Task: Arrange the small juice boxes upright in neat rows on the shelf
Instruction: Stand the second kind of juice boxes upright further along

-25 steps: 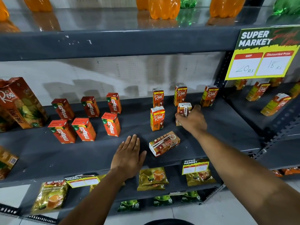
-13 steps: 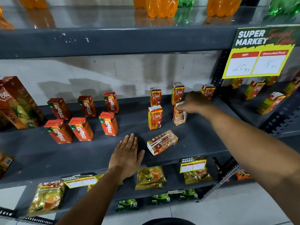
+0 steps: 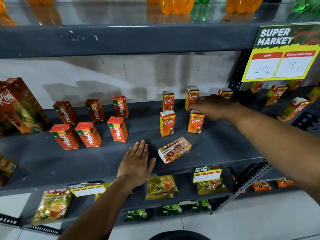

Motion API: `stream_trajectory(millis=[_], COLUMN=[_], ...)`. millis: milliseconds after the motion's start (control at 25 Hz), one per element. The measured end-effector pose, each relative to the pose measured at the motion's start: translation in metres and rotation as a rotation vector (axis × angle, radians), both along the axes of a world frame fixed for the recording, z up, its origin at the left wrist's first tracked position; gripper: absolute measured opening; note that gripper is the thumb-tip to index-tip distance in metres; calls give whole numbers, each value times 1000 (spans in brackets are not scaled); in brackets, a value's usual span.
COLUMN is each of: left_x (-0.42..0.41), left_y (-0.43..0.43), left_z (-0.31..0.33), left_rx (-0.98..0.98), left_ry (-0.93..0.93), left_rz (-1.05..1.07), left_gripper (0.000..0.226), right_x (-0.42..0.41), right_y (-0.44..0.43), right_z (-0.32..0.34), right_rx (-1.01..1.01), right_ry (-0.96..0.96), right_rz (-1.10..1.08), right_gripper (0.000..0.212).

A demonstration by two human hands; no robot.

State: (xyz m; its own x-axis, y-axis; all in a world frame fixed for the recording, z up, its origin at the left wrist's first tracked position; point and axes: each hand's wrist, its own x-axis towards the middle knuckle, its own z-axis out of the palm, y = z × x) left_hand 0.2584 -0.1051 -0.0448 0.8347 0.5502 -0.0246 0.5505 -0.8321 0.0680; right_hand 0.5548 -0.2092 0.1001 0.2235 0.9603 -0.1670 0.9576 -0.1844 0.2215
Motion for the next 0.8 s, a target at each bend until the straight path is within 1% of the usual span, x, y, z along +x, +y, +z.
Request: stream_trajectory(millis=[80,120,160,200,240,280,320,400,480,560,680,760,800], left_x=[0,0,1,1,1,1,1,1,0,1,1,1,1], left_y=[0,0,0,0,0,0,0,-1,-3,-3,-2,-2,-2], left_z=[-1,-1,-1,-1,-1,-1,-1,0,1,0,-1,-1,0], left_rx=[-5,-8,-11,-16,-21,-24,-19,0,0,-6,-7,-10,-12], left_ry=[-13,-13,-10,-5,3,10,13,5,-3,-7,-22,-27,-30], left_rz=[-3,-4,-1,8,15,18,18,15,16,15,16,17,18], left_gripper=[89,89,86,81,76,73,73,81,89,91,91,91,91], right_x=[-3,-9,-18,-28,-40,-53,-65,-78,-83,-87,-89,-84,-81], right_y=[-5,-10,-14,-19,-25,-30,-35,-35,-28,-21,-29,-51,-65], right_z=[1,5,8,9,5,-2,-13,-40,-56,-60,-62,-71,-79], right_rx=[19,84,178,273,303,252,149,-51,-100,-56,35,159,272], right_ry=[-21,23,98,181,243,283,308,356,376,361,268,322,412], right_rz=[-1,-4,-9,-2,16,45,77,84,36,17,40,-28,-117], right_gripper=[74,79,79,74,67,61,58,66,74,73,62,58,57])
